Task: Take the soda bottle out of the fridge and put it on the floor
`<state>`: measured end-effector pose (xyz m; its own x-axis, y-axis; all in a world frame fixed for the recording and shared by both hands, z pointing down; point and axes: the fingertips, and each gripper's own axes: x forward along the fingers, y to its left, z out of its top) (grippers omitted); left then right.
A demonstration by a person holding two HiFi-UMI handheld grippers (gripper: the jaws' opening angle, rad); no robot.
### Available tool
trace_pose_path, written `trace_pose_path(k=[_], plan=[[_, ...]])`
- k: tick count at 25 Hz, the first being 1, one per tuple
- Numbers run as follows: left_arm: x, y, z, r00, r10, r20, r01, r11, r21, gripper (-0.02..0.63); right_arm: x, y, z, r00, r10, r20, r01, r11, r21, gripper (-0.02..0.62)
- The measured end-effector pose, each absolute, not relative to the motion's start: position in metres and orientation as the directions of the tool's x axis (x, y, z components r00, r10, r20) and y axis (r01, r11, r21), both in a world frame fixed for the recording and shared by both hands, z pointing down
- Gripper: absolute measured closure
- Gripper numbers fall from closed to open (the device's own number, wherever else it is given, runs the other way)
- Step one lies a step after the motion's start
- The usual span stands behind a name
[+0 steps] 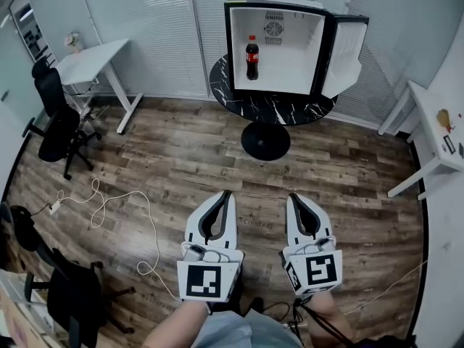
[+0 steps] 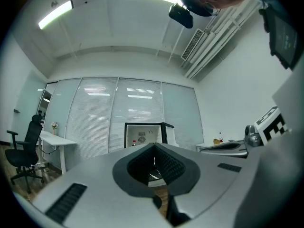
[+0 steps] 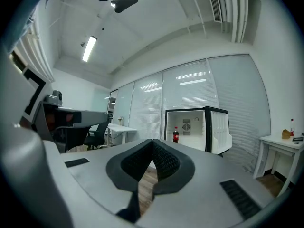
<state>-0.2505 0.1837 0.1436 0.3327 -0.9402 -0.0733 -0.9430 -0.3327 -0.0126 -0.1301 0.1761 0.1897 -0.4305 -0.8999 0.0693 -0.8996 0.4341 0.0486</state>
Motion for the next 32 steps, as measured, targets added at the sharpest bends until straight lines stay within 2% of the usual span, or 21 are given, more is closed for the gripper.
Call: trace_pose_path(k=[9,16,32], plan=[[-0.28,0.07,0.115,0.368,-0.921,-0.131,-0.929,-0.369,-0.011,0.589,-0.153,0.065,0.157,-0.376,-0.926,0.031,-0.923,0.377,0.083,0.581],[-0.277,0.017,0.097,0.413,-0.895,-0.168,-0.91,-0.414,-0.027,0.589,-0.145,0.017,0.131,-0.319,-0.947,-0.027,-0.944,0.315,0.1,0.581],[-0.243,-0.084,0.146,0.462,-0.885,-0.064,-0.887,-0.459,-0.055,0.591,-0.109,-0.083,0.171,-0.267,-0.963,0.012,-0.963,0.268,0.037,0.581]])
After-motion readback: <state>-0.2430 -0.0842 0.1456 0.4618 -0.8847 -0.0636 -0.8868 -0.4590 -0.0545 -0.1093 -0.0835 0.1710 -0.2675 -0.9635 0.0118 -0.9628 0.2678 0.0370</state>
